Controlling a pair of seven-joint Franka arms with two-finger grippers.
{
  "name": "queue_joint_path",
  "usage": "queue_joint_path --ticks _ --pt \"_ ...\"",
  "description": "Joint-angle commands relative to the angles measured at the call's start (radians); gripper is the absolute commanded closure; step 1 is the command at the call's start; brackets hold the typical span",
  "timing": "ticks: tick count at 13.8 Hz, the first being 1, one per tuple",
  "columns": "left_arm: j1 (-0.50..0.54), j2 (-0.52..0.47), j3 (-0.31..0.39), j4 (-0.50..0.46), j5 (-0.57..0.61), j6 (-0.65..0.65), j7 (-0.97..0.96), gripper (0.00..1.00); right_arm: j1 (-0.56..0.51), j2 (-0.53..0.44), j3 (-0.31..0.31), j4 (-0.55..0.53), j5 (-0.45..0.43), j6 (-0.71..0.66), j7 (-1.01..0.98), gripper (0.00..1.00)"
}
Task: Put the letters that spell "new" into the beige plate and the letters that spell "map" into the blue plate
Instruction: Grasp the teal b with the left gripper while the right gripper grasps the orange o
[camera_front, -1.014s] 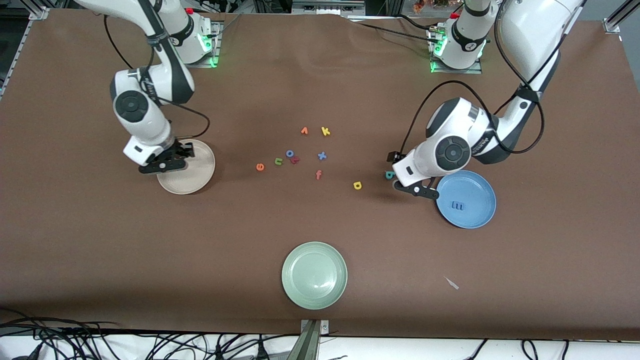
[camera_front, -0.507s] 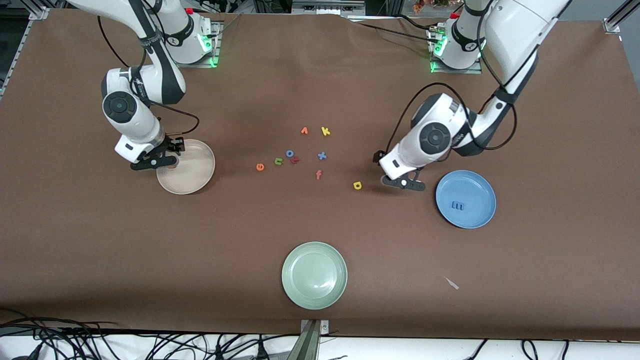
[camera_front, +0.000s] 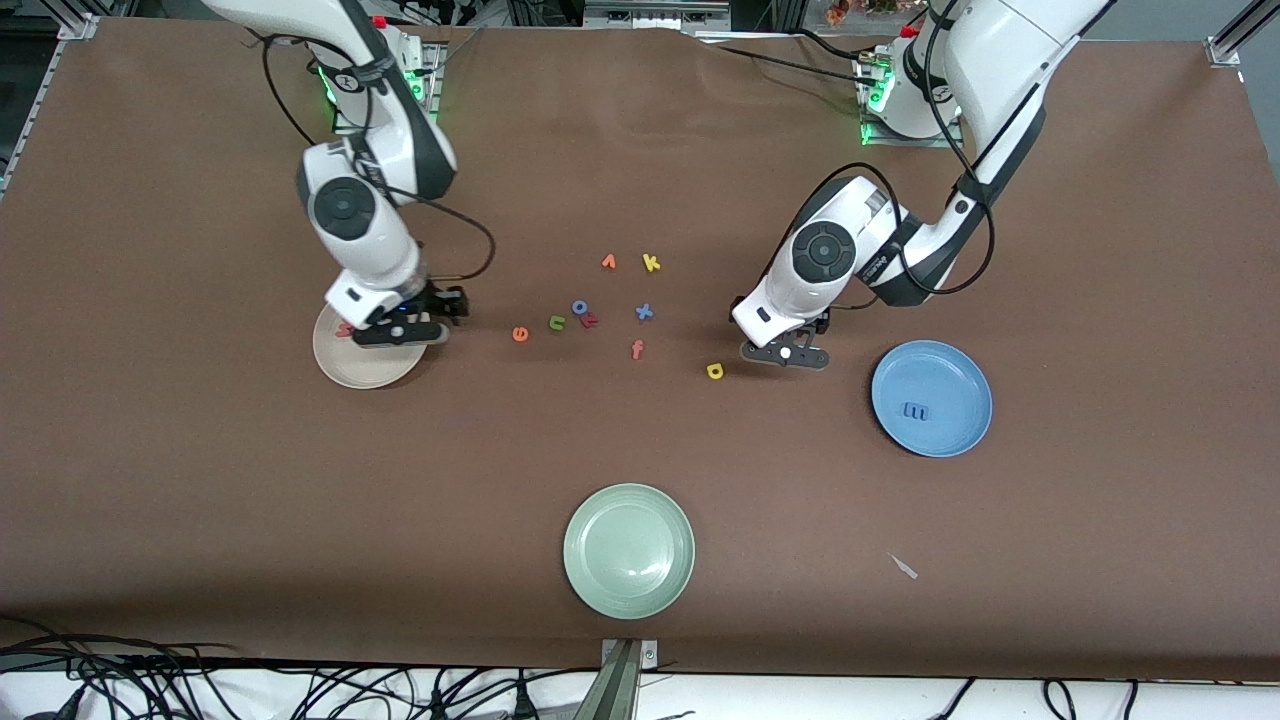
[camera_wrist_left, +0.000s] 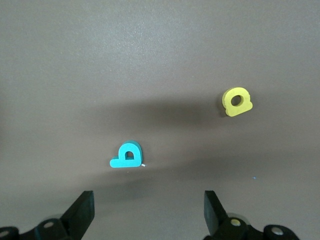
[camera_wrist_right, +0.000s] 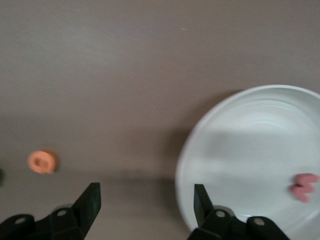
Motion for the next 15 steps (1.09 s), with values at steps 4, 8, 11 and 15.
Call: queue_joint_path --ticks 4,8,11,15 --pt "0.002 0.033 -0.004 -0.005 0.042 0.037 -0.021 0.04 0.008 0.161 0.108 0.165 0.018 0.001 0.265 0.17" --pt "0.001 0.064 -0.002 -0.011 0.108 0.074 -0.024 0.06 0.049 0.218 0.108 0.206 0.018 0.032 0.325 0.17" --pt "0.018 0.07 -0.001 -0.018 0.204 0.076 -0.032 0.08 0.051 0.233 0.107 0.193 0.013 0.067 0.325 0.17" --pt "0.024 0.086 0.009 -0.021 0.232 0.117 -0.032 0.14 0.051 0.241 0.107 0.151 0.007 0.125 0.317 0.21"
